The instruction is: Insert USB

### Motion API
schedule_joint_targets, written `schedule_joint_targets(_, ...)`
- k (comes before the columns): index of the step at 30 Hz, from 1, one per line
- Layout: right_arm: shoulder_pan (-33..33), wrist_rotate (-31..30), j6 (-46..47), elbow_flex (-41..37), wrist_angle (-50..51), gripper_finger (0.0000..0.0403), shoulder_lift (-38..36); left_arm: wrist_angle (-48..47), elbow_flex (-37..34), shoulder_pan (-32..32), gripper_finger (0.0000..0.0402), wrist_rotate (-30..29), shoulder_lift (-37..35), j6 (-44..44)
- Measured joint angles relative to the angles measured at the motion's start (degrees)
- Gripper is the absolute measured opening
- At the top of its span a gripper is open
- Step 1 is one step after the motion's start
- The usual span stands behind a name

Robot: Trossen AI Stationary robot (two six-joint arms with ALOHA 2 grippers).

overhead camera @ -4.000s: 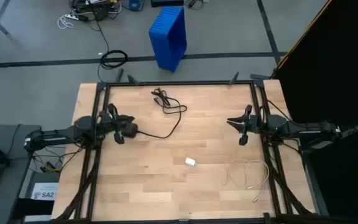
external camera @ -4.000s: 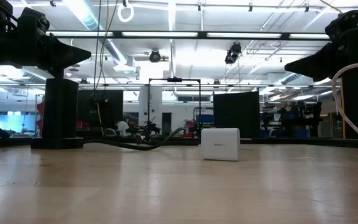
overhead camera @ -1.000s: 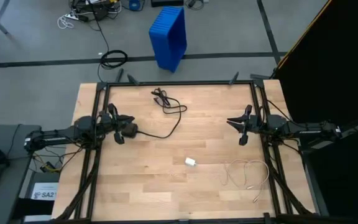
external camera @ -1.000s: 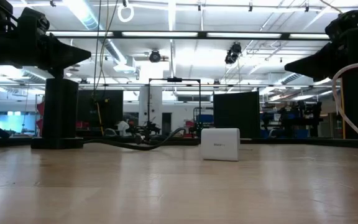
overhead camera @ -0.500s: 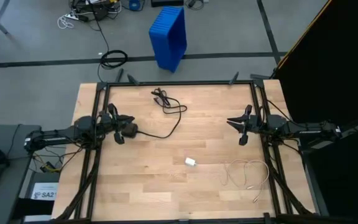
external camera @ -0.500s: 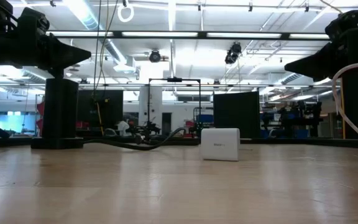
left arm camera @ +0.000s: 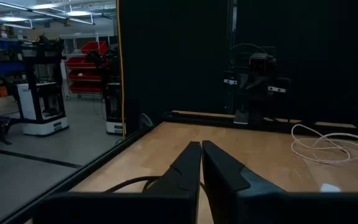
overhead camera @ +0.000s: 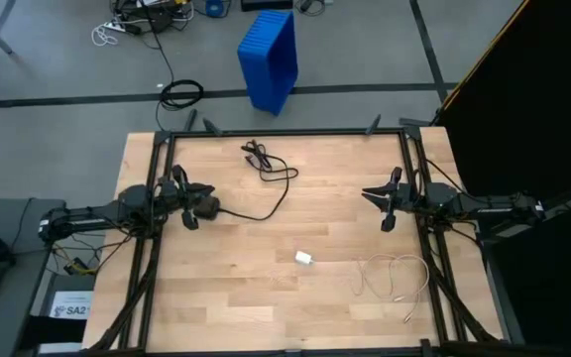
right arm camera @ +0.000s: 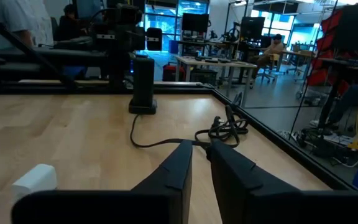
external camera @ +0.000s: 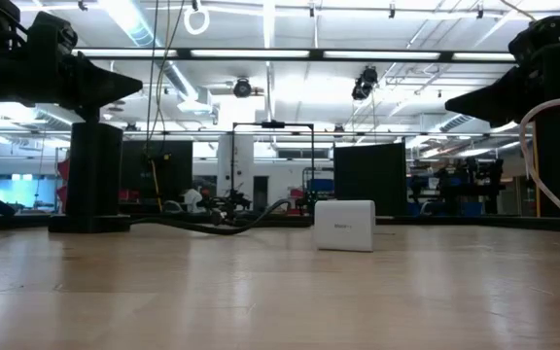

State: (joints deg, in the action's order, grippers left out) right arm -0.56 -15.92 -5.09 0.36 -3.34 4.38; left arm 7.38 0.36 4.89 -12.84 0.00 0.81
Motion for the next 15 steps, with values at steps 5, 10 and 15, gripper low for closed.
schedule_joint_targets(5,0.0,0.0,0.0,0.0,0.0,0.0033,0.0,0.0,0.0,0.0,0.0001,0.0,0.0,0.0)
schedule_joint_targets(10,0.0,0.0,0.0,0.0,0.0,0.0026,0.0,0.0,0.0,0.0,0.0001,0.0,0.0,0.0)
schedule_joint_targets(15,0.0,0.0,0.0,0.0,0.0,0.0026,0.0,0.0,0.0,0.0,0.0001,0.0,0.0,0.0)
